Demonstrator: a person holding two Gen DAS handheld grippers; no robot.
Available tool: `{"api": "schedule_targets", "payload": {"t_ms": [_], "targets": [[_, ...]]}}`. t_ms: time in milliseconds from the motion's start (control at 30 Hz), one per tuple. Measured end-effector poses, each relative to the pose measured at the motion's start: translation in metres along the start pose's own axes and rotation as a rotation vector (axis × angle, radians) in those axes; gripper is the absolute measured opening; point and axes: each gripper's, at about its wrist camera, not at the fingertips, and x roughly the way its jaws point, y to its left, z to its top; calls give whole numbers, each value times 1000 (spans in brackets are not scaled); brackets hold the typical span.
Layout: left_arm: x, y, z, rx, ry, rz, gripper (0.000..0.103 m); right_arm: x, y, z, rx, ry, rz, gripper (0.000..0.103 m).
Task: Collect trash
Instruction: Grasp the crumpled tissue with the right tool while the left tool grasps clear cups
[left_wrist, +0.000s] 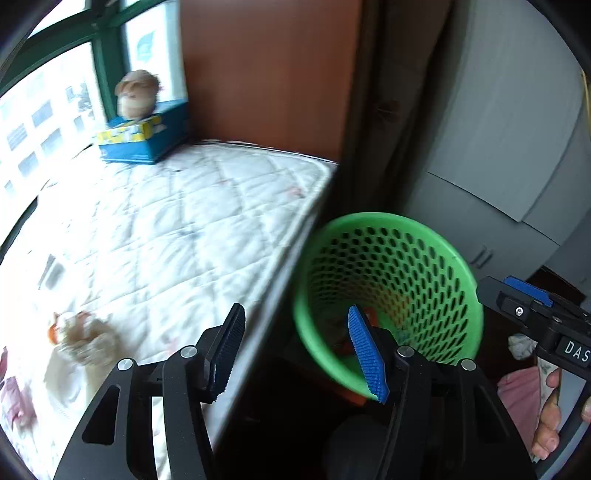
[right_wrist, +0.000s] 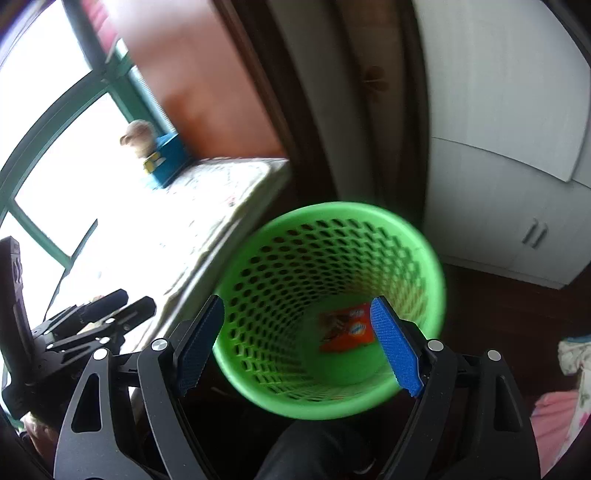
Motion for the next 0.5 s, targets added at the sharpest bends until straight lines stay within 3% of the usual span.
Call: {"api": "schedule_targets", "payload": {"t_ms": [300,500], "targets": [[-37,90,-33,-130,-21,153,59,19,75,-13,-111,39,85,81],[-51,157,-54,-268,-20,234,61,31,123,-21,-184,69,136,81]]}}
